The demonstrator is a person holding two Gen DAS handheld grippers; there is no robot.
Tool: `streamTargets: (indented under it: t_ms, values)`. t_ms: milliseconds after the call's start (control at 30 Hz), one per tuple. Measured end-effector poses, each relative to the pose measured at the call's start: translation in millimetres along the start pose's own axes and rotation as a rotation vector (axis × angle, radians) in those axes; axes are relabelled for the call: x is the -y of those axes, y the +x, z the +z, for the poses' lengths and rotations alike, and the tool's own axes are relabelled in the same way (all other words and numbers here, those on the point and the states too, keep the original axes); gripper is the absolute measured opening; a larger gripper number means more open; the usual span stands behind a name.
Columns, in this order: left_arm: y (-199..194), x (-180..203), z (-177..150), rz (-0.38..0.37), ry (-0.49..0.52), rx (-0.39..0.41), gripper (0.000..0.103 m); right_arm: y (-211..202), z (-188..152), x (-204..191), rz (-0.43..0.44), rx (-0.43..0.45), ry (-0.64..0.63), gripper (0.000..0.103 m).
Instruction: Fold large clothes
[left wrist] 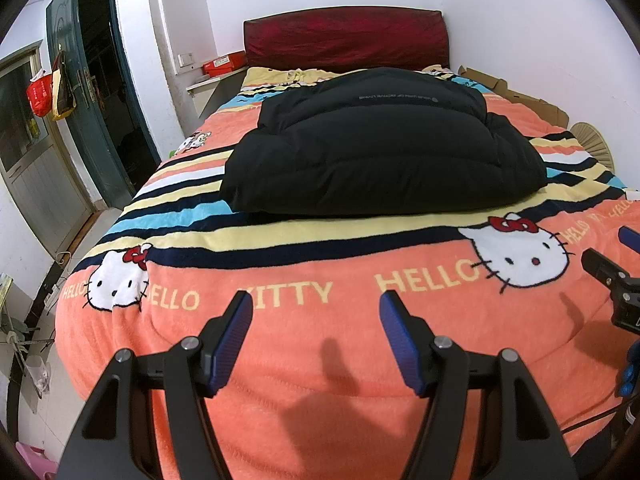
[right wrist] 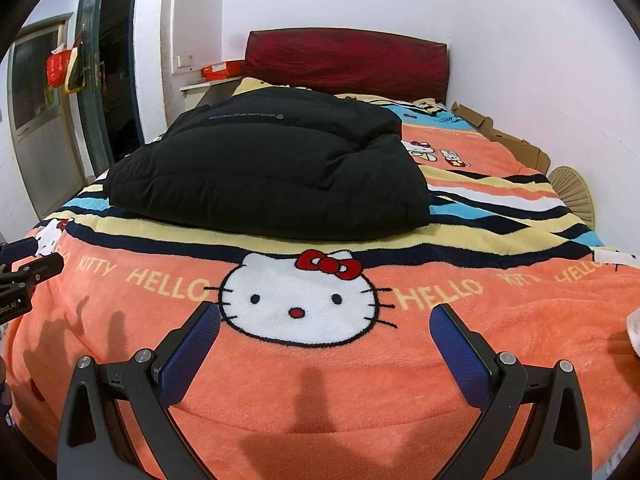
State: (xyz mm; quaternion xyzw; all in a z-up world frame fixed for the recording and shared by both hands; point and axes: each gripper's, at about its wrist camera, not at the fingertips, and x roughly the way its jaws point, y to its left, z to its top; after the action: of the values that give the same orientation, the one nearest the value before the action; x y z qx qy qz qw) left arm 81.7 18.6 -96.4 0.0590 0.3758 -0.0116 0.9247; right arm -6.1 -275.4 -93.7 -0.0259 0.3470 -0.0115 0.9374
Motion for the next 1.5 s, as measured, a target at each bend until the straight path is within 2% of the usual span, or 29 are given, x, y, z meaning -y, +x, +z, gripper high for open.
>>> streamTargets:
  t_ms: [1500]
  values:
    - [5, -10, -8, 0.006, 0.005, -0.008, 0.064, 2, -5, 6, 0.004, -0.004, -0.022, 0.103]
